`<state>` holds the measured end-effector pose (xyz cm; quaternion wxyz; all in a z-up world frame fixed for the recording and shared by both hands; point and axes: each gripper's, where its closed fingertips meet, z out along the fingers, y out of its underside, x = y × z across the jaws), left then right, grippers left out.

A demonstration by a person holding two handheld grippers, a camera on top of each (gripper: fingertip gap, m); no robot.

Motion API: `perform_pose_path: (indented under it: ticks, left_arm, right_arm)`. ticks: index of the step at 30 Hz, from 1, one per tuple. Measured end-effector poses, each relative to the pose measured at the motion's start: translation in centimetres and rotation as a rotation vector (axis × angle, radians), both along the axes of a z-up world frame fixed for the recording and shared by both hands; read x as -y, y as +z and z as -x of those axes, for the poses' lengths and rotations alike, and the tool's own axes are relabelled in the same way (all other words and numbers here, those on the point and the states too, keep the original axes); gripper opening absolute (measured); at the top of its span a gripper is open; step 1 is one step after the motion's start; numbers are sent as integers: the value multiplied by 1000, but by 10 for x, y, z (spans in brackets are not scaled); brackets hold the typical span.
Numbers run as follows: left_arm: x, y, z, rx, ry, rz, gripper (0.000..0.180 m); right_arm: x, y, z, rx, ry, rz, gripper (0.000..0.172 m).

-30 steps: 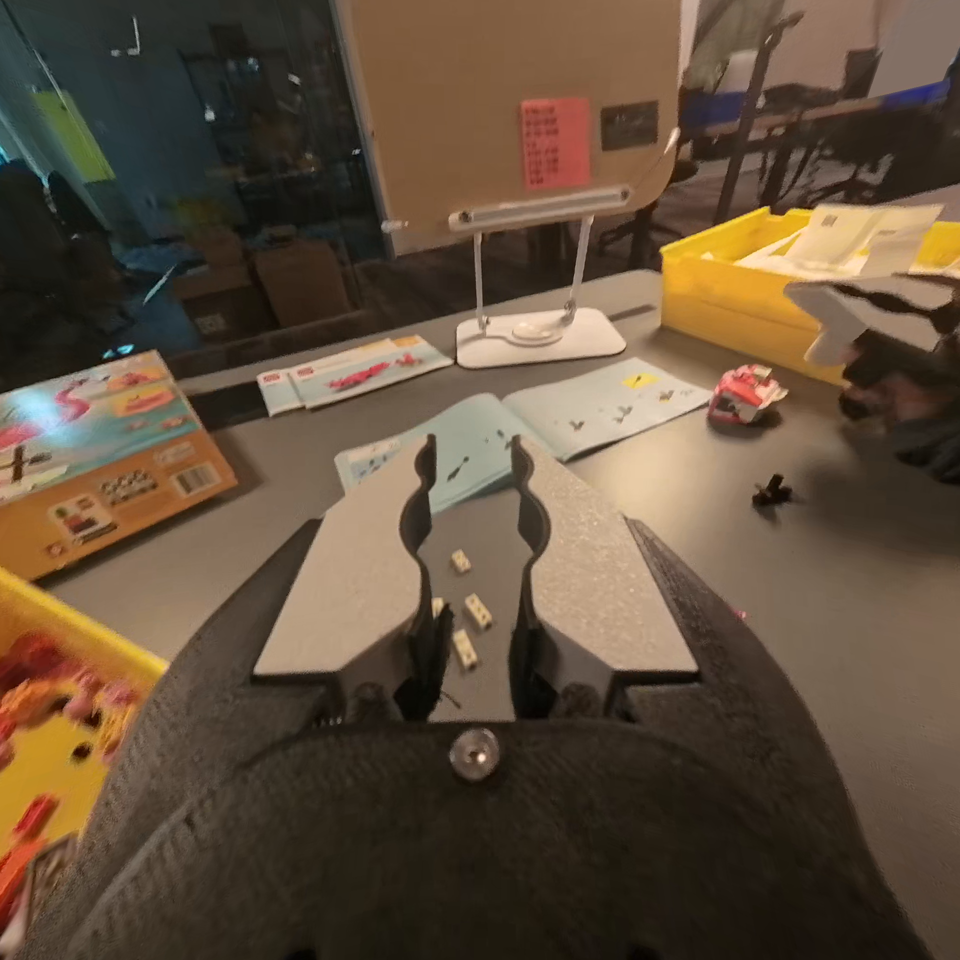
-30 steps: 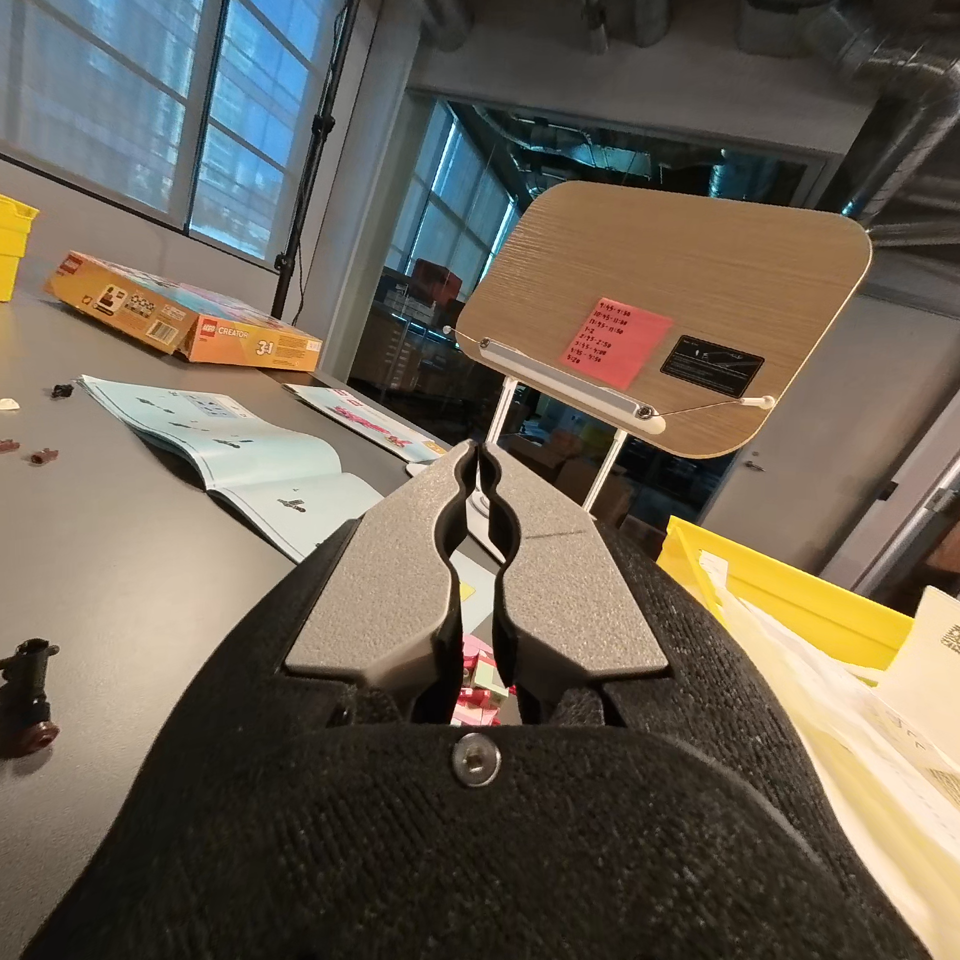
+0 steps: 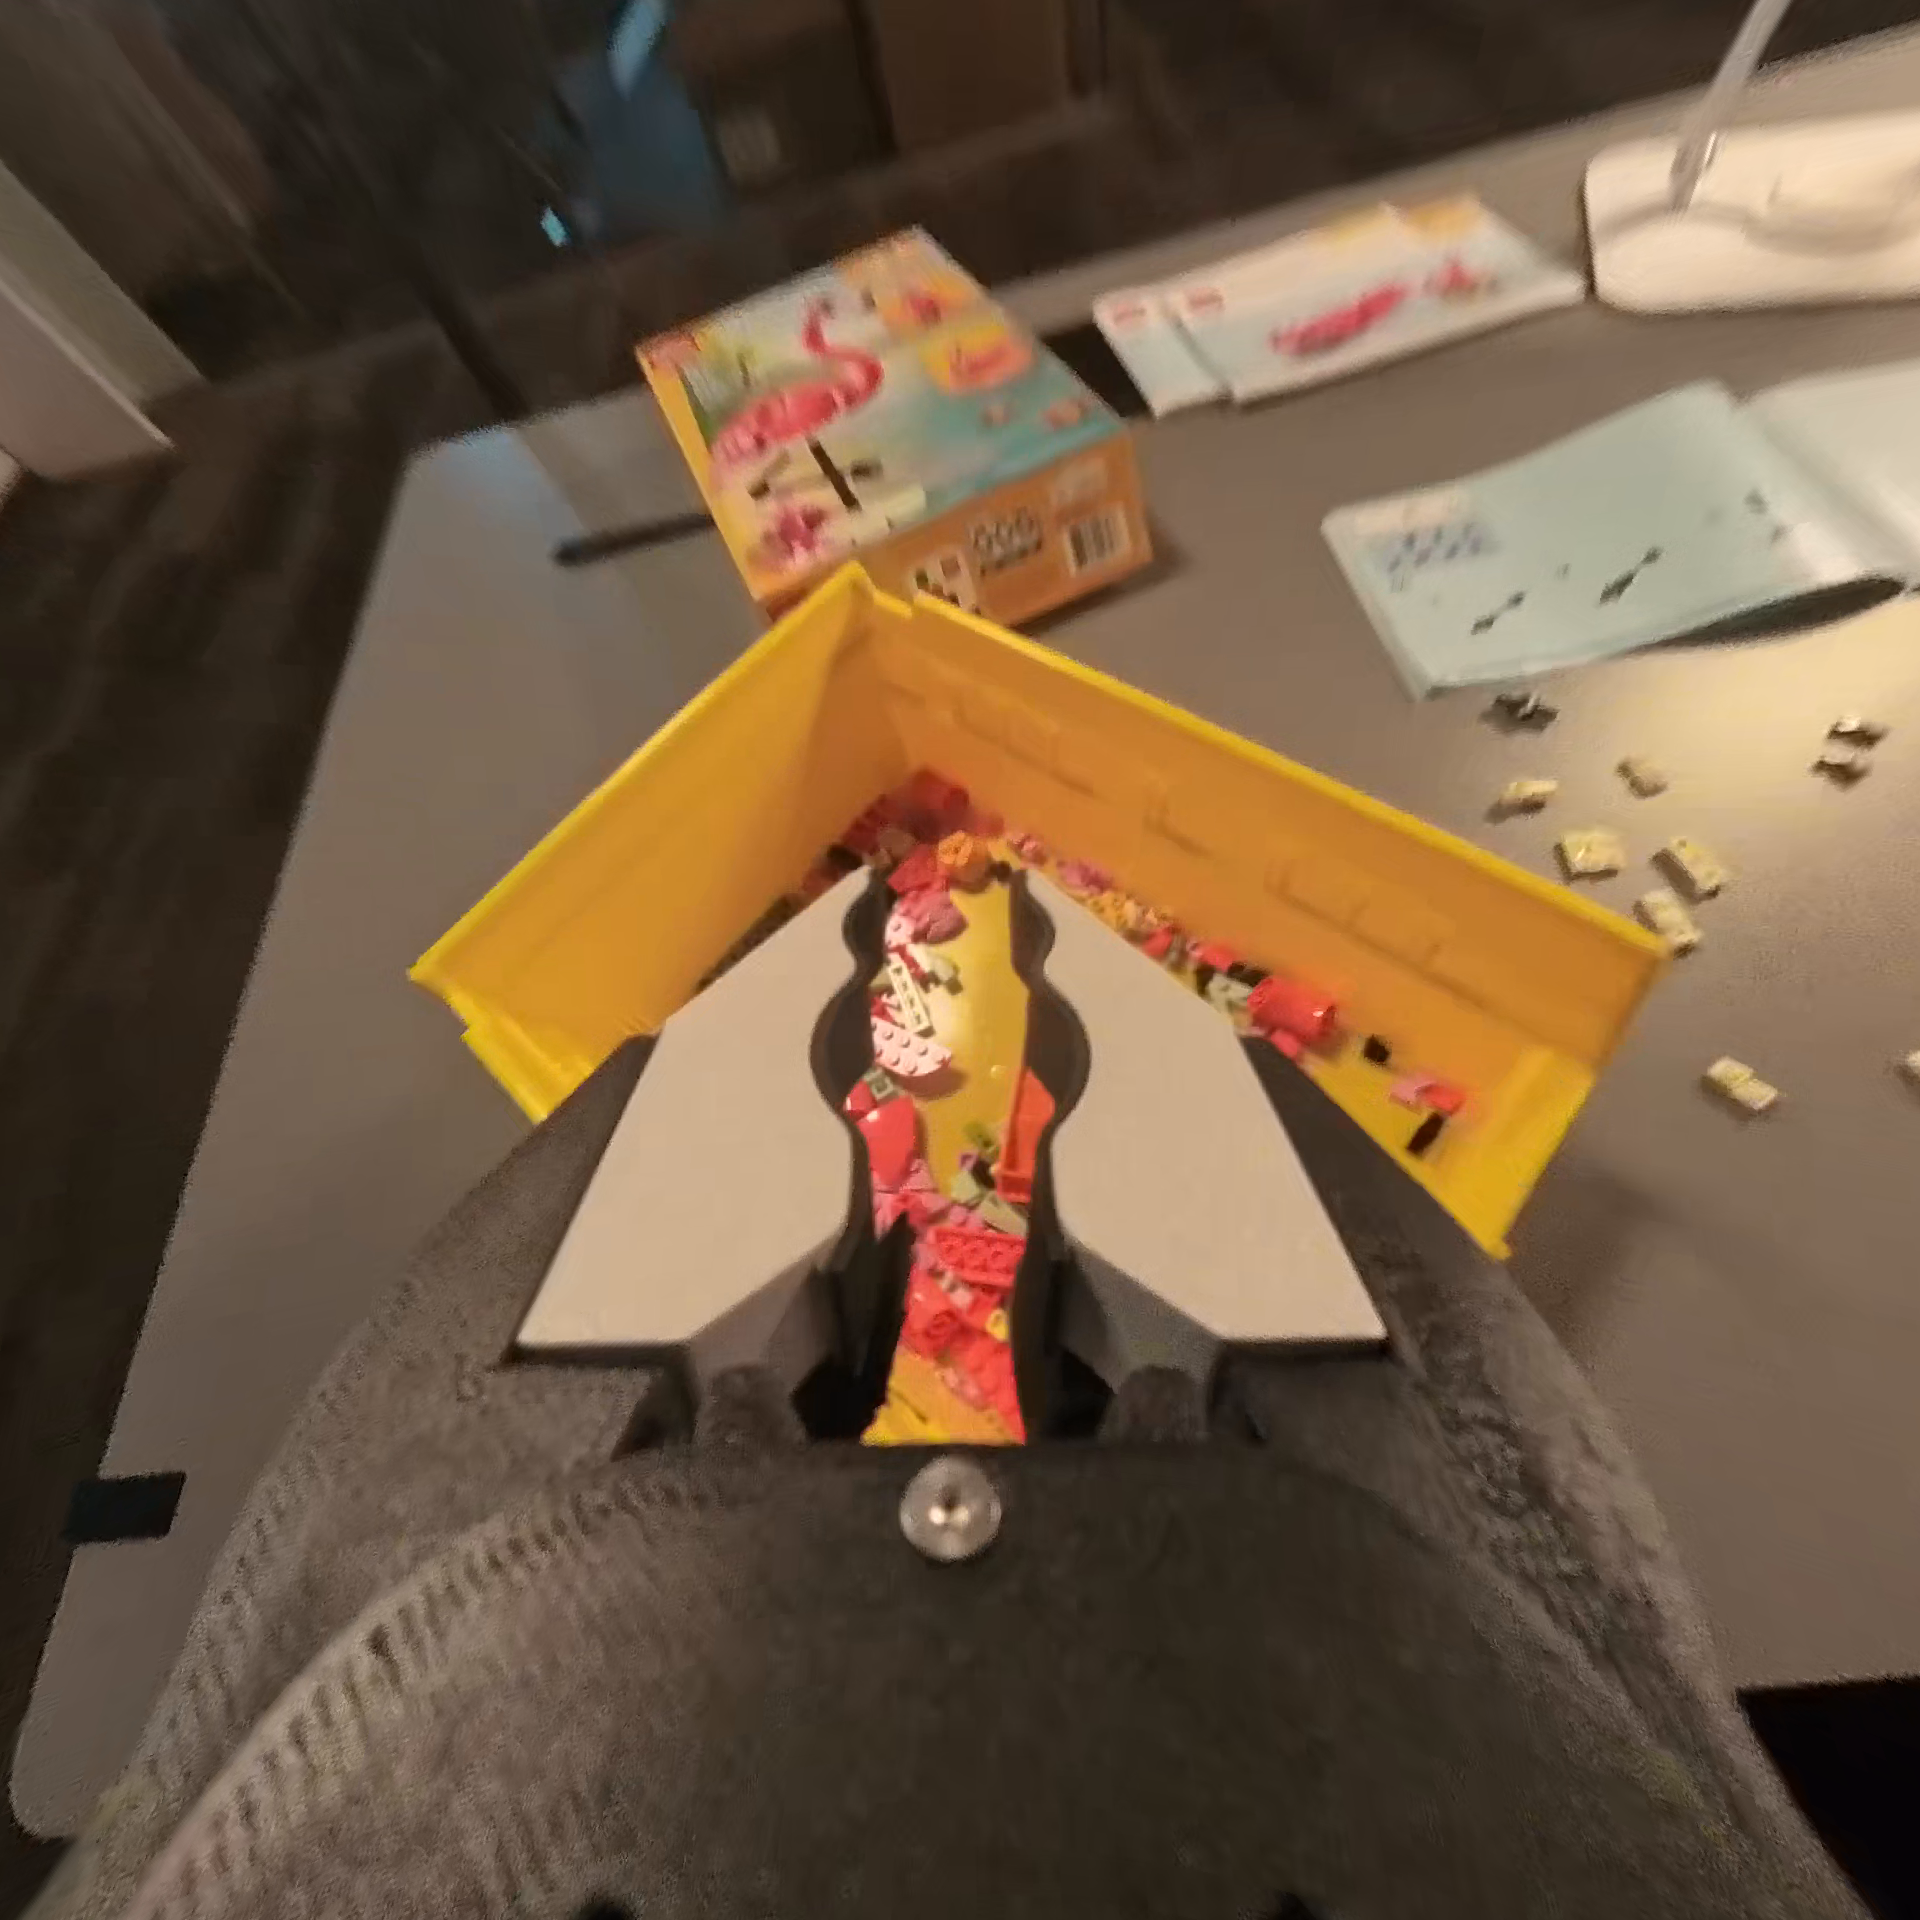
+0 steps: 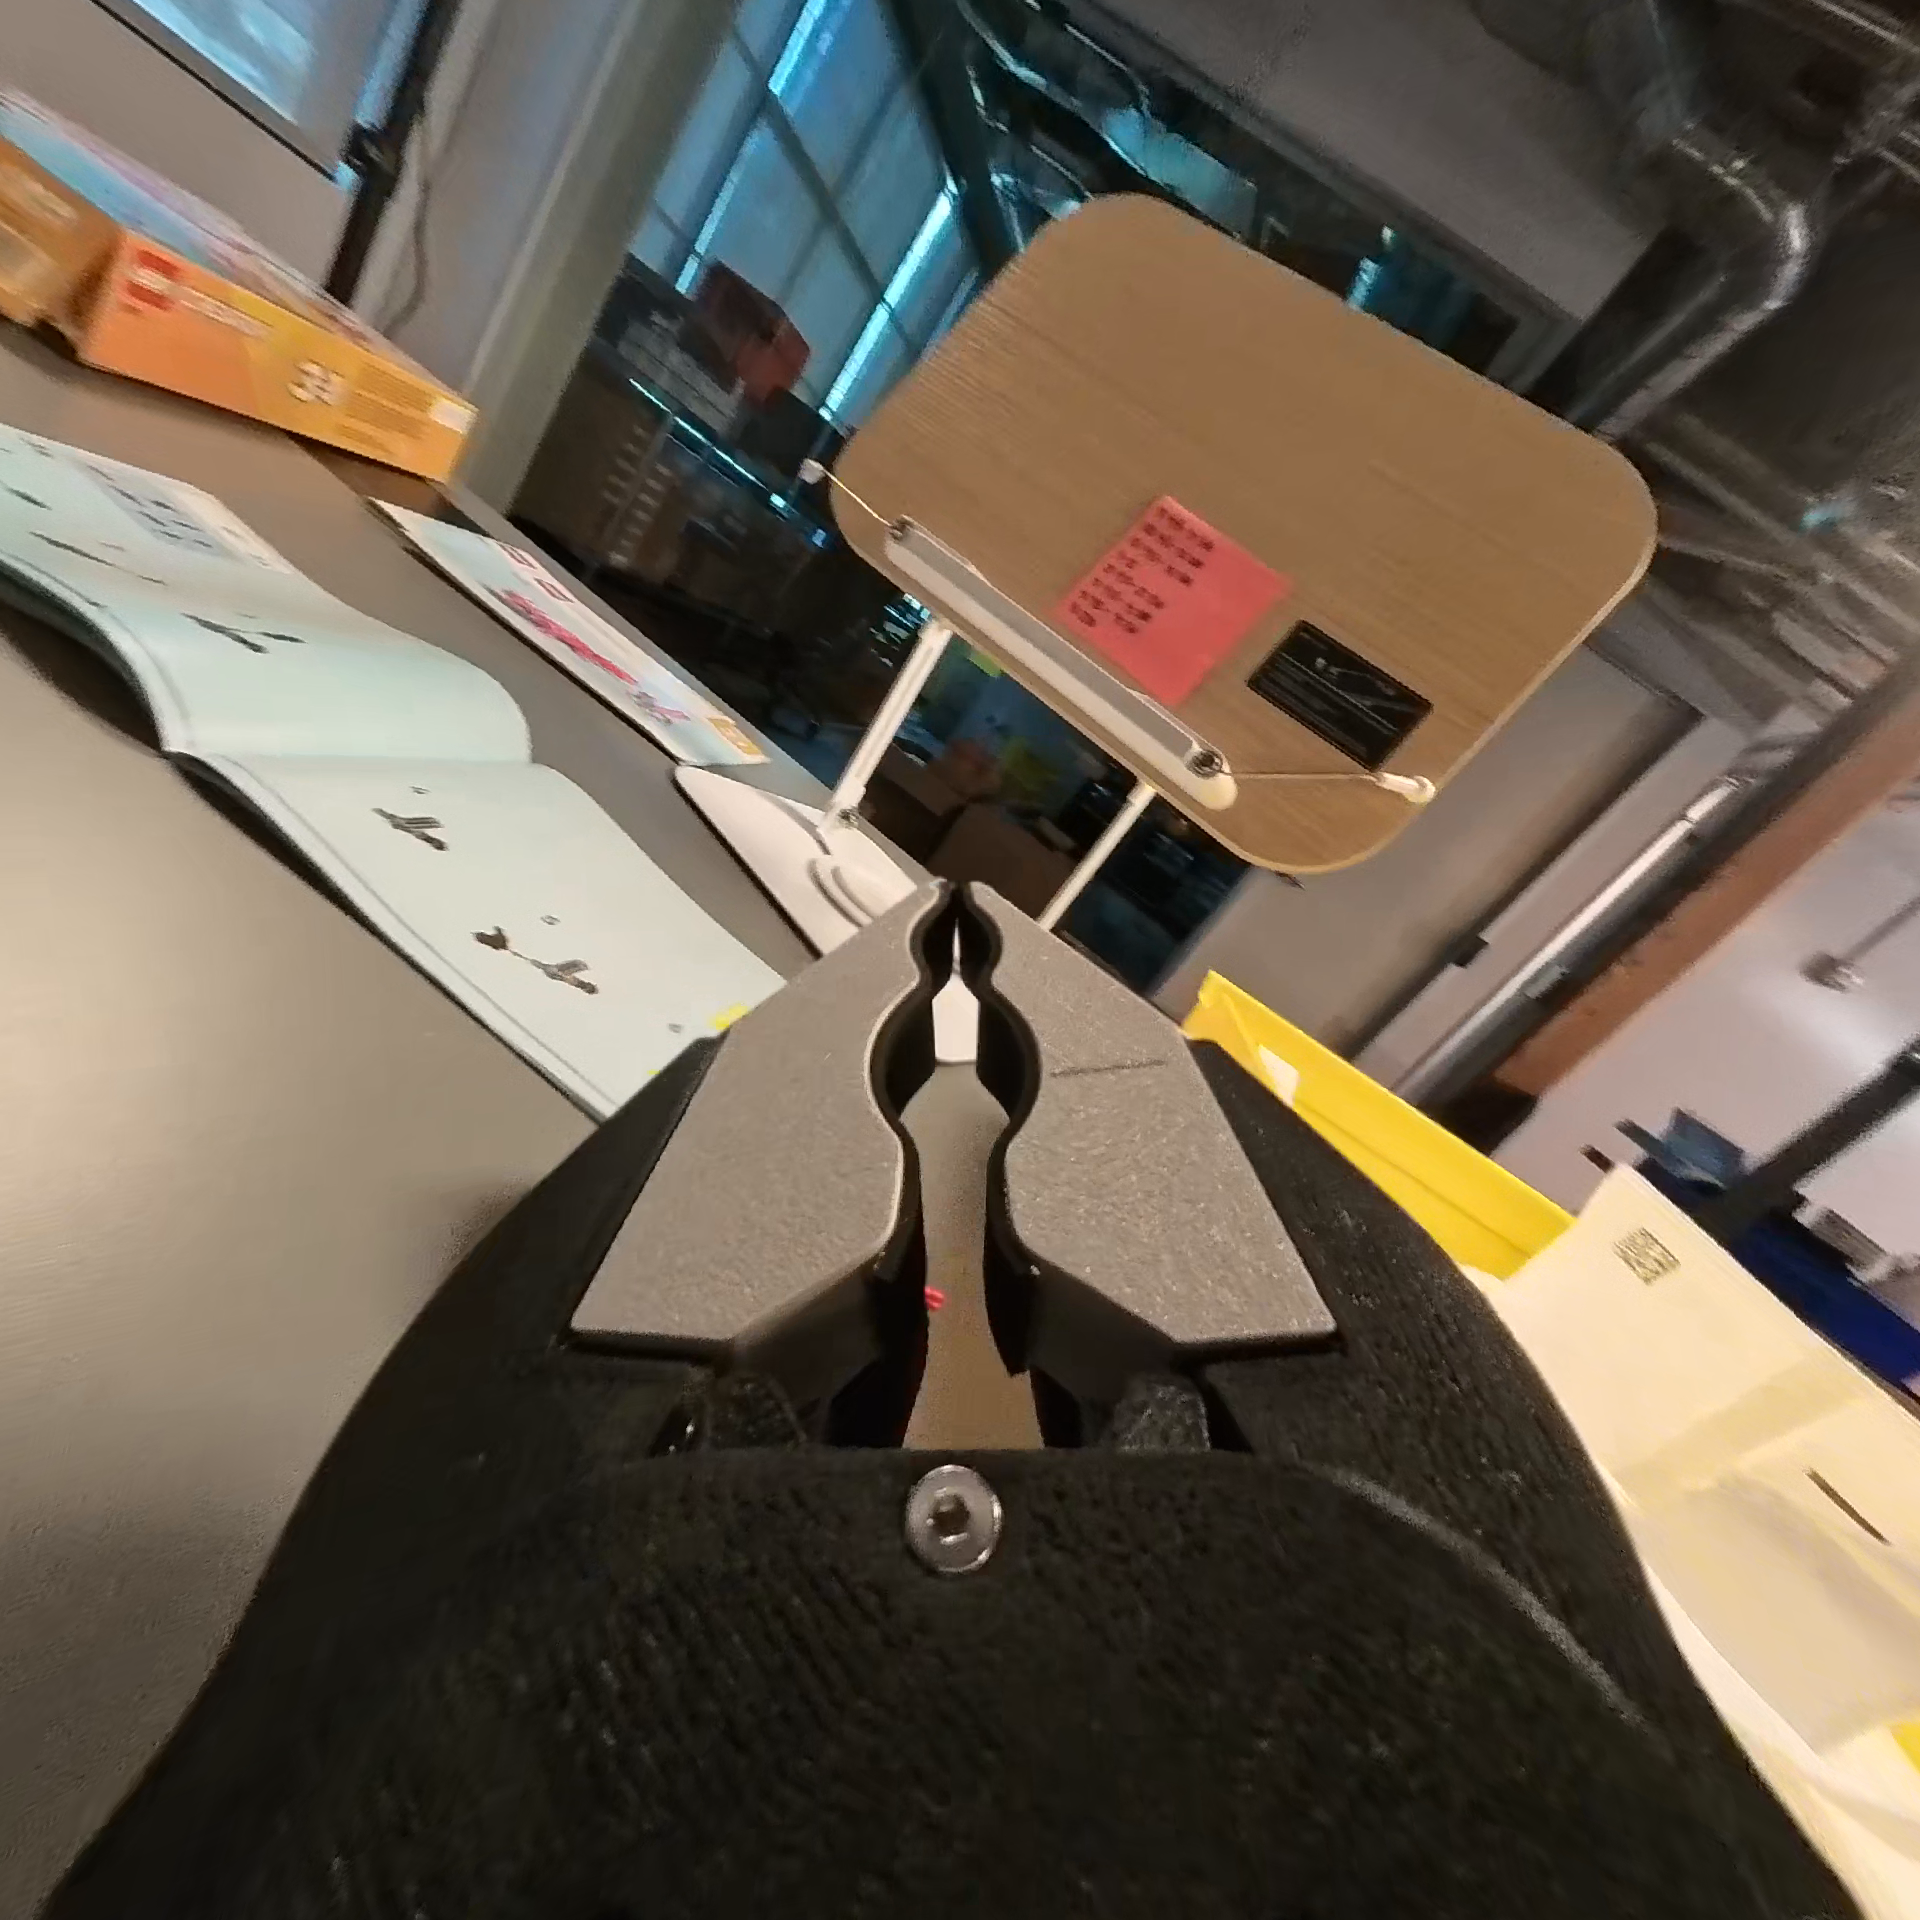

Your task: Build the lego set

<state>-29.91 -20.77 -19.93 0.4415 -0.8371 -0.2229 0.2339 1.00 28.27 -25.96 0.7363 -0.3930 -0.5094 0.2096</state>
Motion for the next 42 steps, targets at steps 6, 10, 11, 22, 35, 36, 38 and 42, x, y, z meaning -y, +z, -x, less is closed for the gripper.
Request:
perform_pose_path:
  ticks: [6,10,11,22,35,36,38,42]
  left_arm:
    - [-14,-75,52,354,-55,310,8]
    - [-26,-100,61,571,-93,346,7]
    - [-26,-106,61,606,-97,371,6]
    - [-37,-152,57,737,-115,489,8]
    - [-31,-159,61,671,-59,635,13]
    - [-31,-159,59,669,-66,643,13]
    - [-34,-159,51,699,-85,646,13]
    - [-7,-162,47,704,-23,813,12]
  right_arm:
    - [-16,-3,-3,29,-118,-23,0]
    - [-25,-4,-6,38,-178,-19,0]
    - [-26,-4,-6,39,-185,-19,0]
    - [-24,-12,0,103,-196,-59,0]
    - [-21,-10,0,86,-168,-48,0]
    - [-20,-10,0,84,-164,-46,0]
    - [-20,-10,0,79,-158,-41,0]
    - [-19,-9,-1,68,-148,-32,0]
